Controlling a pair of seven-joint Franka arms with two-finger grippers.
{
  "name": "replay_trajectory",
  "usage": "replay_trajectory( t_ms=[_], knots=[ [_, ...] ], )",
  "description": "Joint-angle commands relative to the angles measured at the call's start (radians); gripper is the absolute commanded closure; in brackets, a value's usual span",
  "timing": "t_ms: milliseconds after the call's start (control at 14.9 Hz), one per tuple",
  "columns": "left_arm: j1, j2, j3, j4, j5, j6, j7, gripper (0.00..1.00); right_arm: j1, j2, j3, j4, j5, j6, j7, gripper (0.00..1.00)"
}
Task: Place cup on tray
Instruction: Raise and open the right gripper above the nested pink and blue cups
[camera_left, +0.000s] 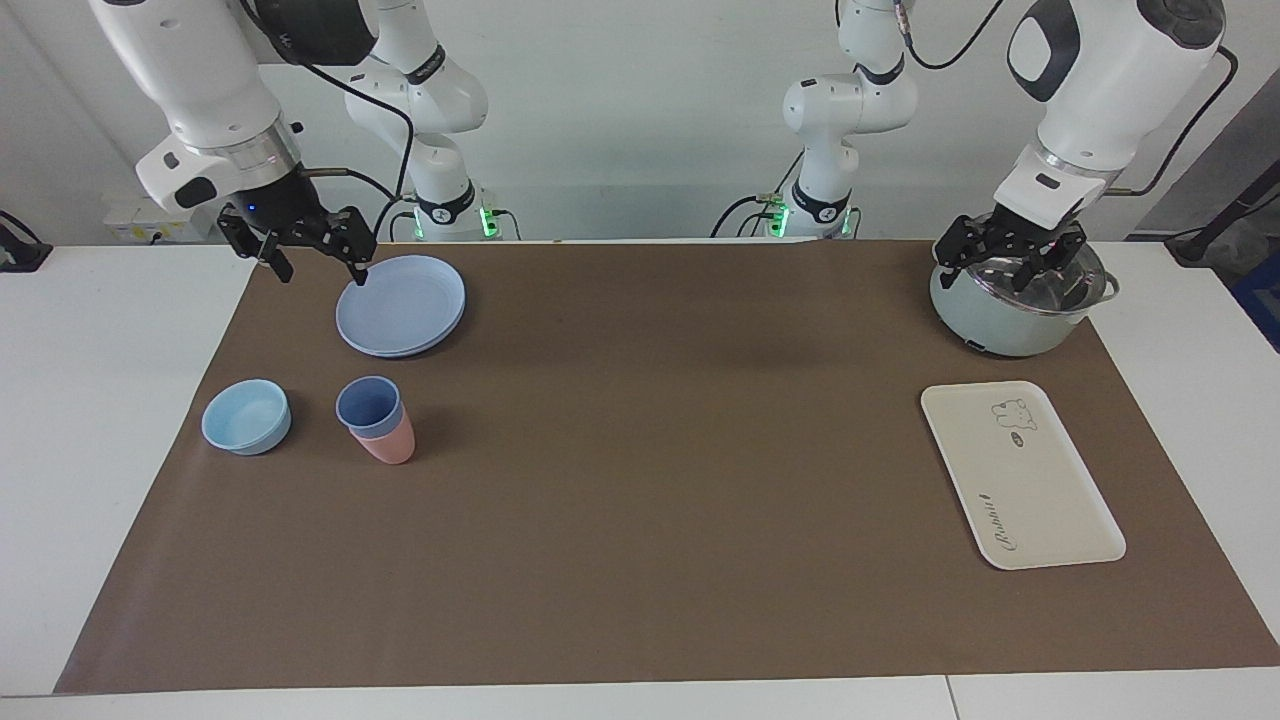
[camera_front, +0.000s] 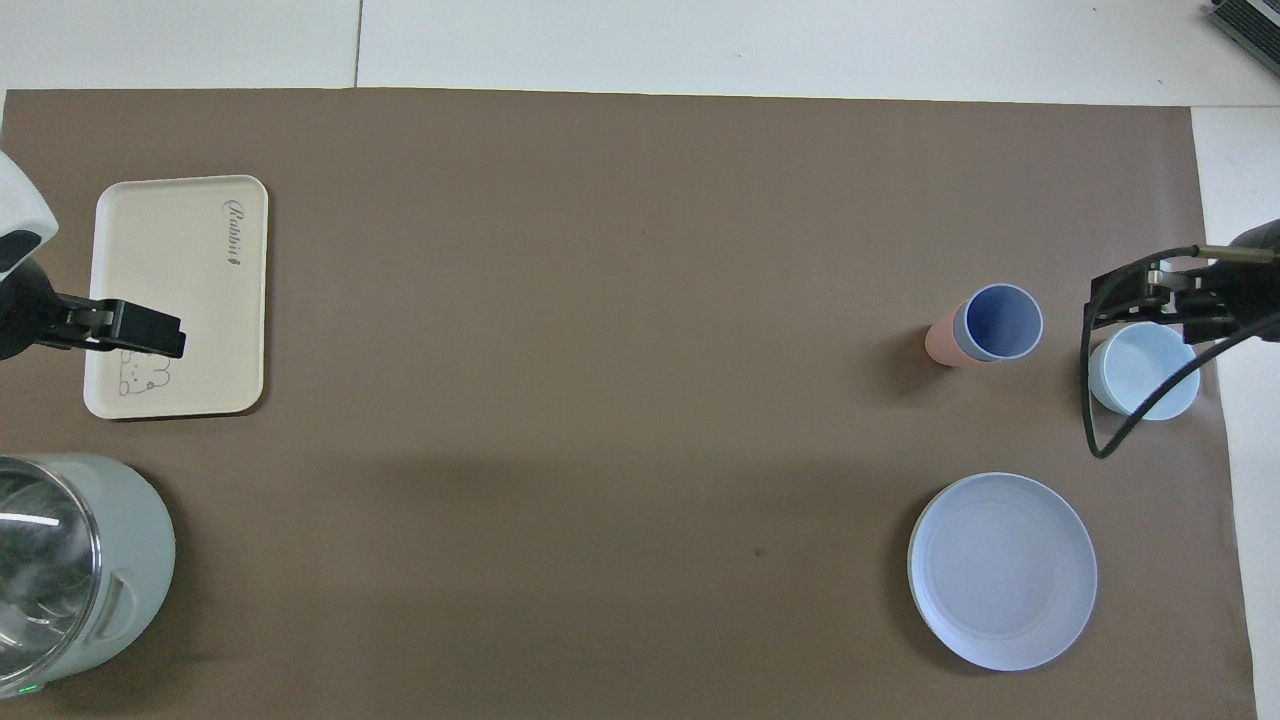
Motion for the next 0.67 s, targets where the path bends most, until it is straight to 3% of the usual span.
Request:
replay_trajectory(
  t_ms=[0, 335, 603],
  knots=[
    [-0.002, -0.032, 0.001, -0.039, 0.005, 0.023, -0.011, 0.0, -0.041, 0.042, 0.005, -0.006, 0.005, 0.073, 0.151, 0.12],
    [-0.005, -0.04, -0.001, -0.055, 0.005, 0.029, -0.012, 0.0, -0.11, 0.166, 0.005, -0.005, 0.074, 0.223, 0.45, 0.09],
    [-0.005, -0.041, -0.001, -0.057, 0.005, 0.029, -0.012, 0.0, -0.162, 0.268, 0.005, -0.002, 0.149, 0.282, 0.515, 0.07]
  ],
)
